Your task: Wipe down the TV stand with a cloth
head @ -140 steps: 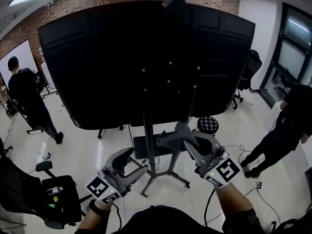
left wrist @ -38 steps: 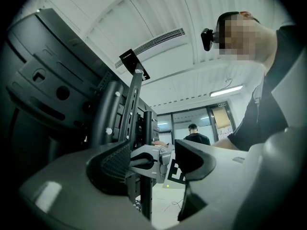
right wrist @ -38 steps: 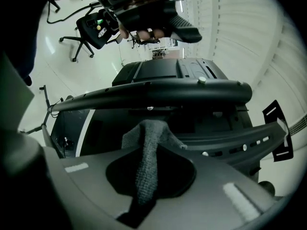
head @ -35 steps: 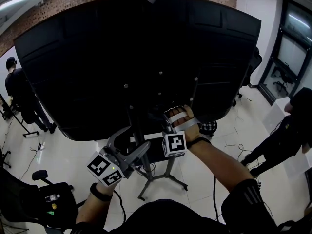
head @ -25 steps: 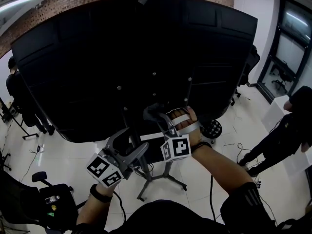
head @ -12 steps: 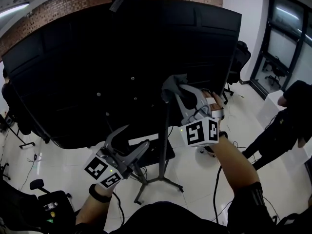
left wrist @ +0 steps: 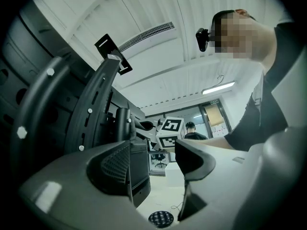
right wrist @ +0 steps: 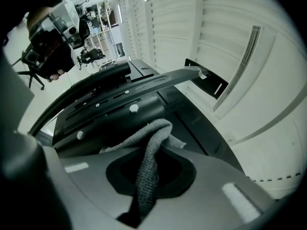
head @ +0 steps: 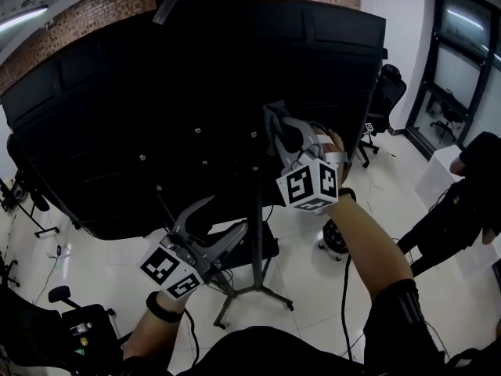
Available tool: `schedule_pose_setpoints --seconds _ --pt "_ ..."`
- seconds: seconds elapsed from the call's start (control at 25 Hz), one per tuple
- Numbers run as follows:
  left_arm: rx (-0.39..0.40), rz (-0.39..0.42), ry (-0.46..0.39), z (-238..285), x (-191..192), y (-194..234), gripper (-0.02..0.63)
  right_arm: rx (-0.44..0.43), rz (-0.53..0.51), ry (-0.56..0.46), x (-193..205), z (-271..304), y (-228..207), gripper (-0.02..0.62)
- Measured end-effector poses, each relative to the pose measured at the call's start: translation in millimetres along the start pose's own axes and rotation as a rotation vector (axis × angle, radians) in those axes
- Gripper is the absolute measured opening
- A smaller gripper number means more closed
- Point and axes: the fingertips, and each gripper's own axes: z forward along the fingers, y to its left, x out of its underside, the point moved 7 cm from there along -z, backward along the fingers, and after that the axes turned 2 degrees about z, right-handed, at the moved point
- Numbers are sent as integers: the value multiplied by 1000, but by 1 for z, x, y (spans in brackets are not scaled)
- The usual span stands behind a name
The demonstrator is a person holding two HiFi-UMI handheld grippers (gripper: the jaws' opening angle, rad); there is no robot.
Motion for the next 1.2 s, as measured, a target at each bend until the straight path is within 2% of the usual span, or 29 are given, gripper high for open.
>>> schedule_pose_setpoints --seconds 0.28,0.52,0.8,0.96,1.2 --pt "-12 0 10 12 6 -3 312 17 14 27 29 -1 -13 16" --pt "10 -5 19 28 11 -11 313 77 41 121 75 -17 -42 16" --pt "45 -10 28 43 16 -24 311 108 73 223 113 -32 -64 16" --pt "43 -13 31 42 17 -24 313 100 94 162 96 -39 -63 16" --pt "-4 -6 11 25 9 -14 313 6 60 2 35 -32 -20 17"
